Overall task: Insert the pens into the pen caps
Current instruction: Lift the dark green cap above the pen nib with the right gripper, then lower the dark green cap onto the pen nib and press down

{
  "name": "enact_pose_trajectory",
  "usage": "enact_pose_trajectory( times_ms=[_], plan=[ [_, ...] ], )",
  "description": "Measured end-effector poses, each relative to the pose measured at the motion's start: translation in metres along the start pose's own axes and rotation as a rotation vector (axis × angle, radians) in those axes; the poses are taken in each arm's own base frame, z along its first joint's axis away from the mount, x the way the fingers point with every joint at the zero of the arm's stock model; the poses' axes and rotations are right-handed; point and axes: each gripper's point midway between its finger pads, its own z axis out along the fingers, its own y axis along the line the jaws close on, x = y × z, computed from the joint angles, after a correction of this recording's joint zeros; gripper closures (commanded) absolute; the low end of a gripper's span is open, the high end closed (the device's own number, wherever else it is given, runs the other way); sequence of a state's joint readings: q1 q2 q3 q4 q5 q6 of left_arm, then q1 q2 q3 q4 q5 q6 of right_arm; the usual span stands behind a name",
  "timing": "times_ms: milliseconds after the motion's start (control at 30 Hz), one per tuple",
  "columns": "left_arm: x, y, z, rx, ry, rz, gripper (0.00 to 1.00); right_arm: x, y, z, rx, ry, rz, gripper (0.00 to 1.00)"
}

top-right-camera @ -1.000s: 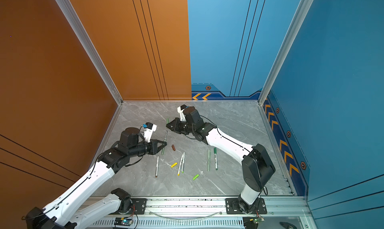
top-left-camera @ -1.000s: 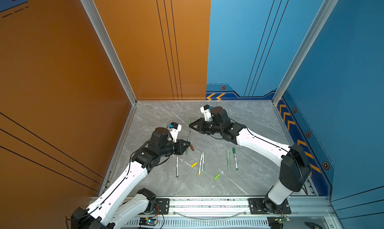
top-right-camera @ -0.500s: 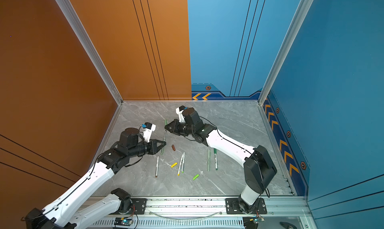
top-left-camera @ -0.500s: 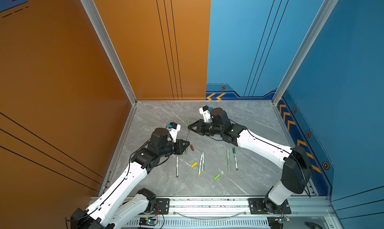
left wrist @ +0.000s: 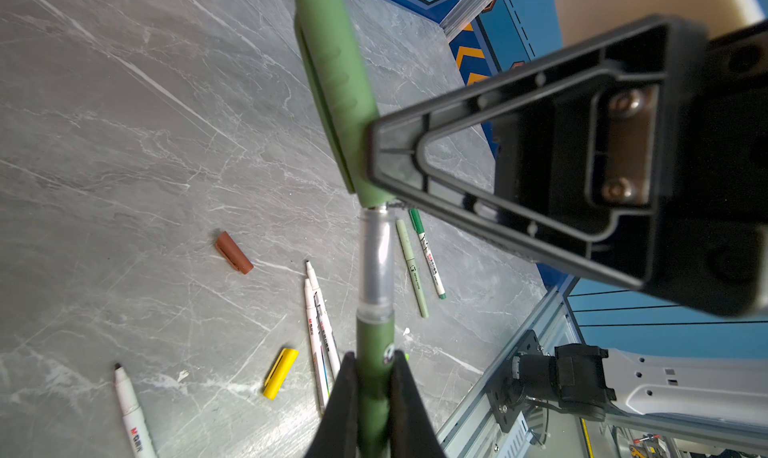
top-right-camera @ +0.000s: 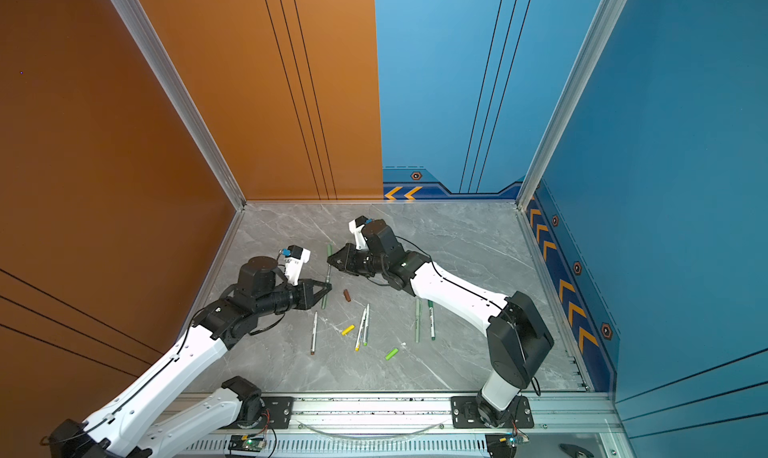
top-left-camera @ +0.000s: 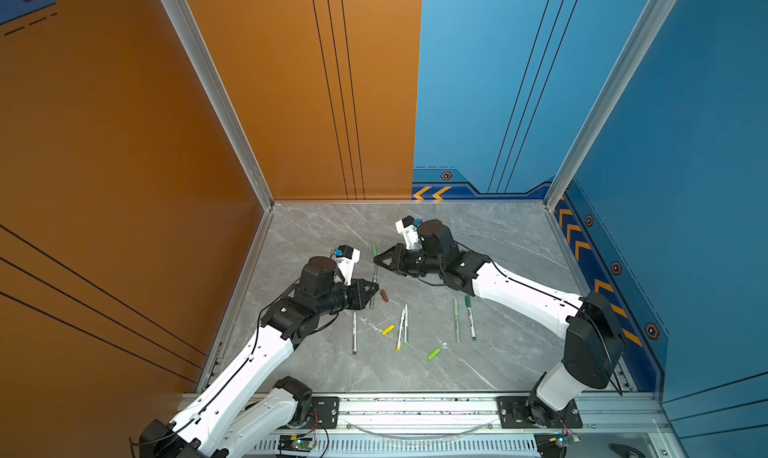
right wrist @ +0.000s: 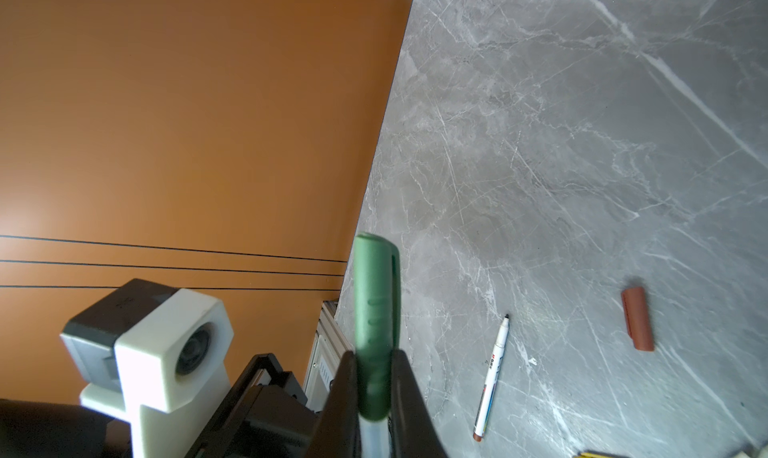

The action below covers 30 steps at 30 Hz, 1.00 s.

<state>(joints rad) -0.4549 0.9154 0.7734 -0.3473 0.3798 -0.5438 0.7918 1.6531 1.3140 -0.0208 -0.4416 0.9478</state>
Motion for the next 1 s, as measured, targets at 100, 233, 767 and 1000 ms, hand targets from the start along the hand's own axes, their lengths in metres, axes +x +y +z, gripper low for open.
enact_pose_trajectory(
  times_ms=[100, 233, 767, 1000],
  plan=[
    [0.000, 0.001, 0.000, -0.004, -0.003, -0.003, 1.00, 0.001, 0.000, 0.000, -0.001, 0.001, -0.001, 0.95],
    [0.000, 0.001, -0.001, -0.006, -0.009, -0.012, 1.00, 0.002, 0.003, 0.001, -0.006, 0.000, -0.005, 0.95],
    [-0.012, -0.005, -0.001, 0.033, -0.083, -0.105, 1.00, -0.004, 0.013, 0.006, -0.042, -0.077, -0.025, 0.95],
    [-0.015, -0.004, -0.002, 0.024, -0.100, -0.116, 1.00, 0.000, 0.014, 0.008, -0.043, -0.077, -0.029, 0.96]
  ],
)
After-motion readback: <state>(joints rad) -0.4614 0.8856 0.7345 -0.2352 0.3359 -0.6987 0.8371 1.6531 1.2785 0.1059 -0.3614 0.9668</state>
